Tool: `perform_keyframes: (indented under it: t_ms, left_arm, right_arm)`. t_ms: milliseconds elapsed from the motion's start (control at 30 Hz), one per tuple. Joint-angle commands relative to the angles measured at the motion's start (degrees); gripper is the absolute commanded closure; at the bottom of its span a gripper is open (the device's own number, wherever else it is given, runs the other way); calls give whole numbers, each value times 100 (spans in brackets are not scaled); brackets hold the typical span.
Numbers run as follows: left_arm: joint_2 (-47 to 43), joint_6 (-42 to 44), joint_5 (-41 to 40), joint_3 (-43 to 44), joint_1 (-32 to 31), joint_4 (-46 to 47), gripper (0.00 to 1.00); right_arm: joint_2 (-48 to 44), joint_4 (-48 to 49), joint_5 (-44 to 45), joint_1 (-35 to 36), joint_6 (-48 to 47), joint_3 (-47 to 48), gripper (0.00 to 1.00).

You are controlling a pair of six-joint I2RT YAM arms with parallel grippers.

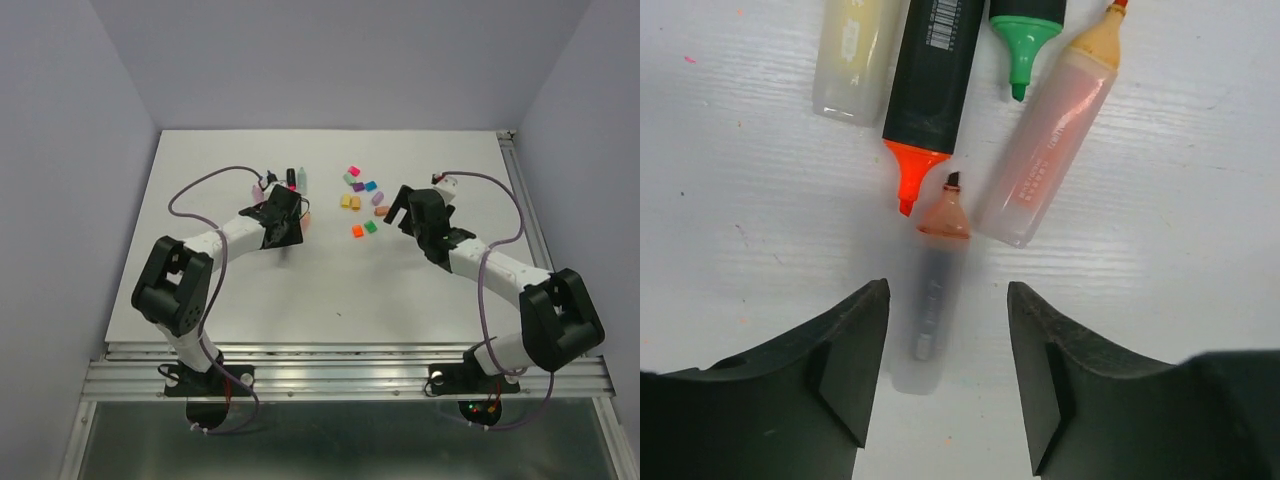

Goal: Open the pen caps

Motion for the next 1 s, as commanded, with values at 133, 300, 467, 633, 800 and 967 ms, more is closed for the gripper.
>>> perform_keyframes:
  t_ms: [133,300,467,633,800,967]
  left_arm:
    - [-1389,-10,-198,-93,-10,-219,21]
    - [-2916,-176,-759,-303,-19,-315,1]
    - [-4052,-968,-2095,-725,-1,-606,1]
    - [-5029,-1785,-2745,-1208,7,-991,1]
    - [-5407,-1803,-2572,-1455,7,-948,1]
    - [-5373,-1838,-2597,-1438,-1,-1018,1]
  right_arm:
    - [-1210,-1514,346,-21,544,-119,0]
    - [-2316,-2496,855,-29,896,-295,0]
    - [-3109,-3439,1698,-21,1301,-479,0]
    - [-3813,-4028,1928,-29,1695,-664,0]
    - [-4156,-4151,2095,-21,1951,-849,0]
    - [-4306,-4082,2174,-29,1891,-1024,0]
